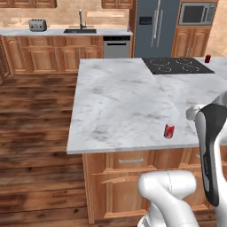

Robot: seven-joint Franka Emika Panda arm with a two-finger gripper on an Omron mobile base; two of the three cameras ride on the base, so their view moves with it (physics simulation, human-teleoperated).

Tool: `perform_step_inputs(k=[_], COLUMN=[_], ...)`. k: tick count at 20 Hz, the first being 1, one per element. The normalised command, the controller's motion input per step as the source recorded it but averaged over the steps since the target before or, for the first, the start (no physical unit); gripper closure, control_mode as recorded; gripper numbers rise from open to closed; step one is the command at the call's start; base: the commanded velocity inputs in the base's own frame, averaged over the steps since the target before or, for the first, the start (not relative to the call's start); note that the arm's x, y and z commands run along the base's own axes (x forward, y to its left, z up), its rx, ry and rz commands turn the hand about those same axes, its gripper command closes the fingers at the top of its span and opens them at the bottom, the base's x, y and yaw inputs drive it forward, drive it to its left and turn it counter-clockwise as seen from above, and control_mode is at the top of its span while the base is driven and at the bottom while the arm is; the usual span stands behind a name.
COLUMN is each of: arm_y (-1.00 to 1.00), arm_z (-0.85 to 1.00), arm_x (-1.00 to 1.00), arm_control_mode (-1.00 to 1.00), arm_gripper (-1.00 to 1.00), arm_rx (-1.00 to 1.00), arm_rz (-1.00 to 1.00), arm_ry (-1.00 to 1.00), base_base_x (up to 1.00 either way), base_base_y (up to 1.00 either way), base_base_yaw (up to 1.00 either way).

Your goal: Four empty soda cans are scattered around the kitchen. Gather all the cans and cluster them next to the stove for recycling.

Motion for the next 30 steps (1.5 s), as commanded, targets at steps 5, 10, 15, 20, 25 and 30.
perform_step_inputs(k=[5, 10, 15, 20, 25, 30], arm_y=[0.0, 0.0, 0.0, 0.0, 0.0, 0.0], arm_z=[0.0, 0.0, 0.0, -0.07, -0.29, -0.18], arm_x=[0.0, 0.0, 0.0, -0.04, -0.13, 0.0], arm_control_mode=[1.0, 1.0, 1.0, -1.0, -1.0, -1.0], arm_gripper=[-1.0, -1.0, -1.0, -1.0, -1.0, -1.0], arm_rx=[0.0, 0.0, 0.0, 0.0, 0.01, 0.02], arm_rz=[0.0, 0.0, 0.0, 0.0, 0.0, 0.0], arm_ry=[0.0, 0.0, 0.0, 0.0, 0.0, 0.0], base_base_x=[0.62, 0.47, 0.03, -0.03, 0.0, 0.0], base_base_y=[0.0, 0.0, 0.0, 0.0, 0.0, 0.0], base_base_yaw=[0.0, 0.0, 0.0, 0.0, 0.0, 0.0])
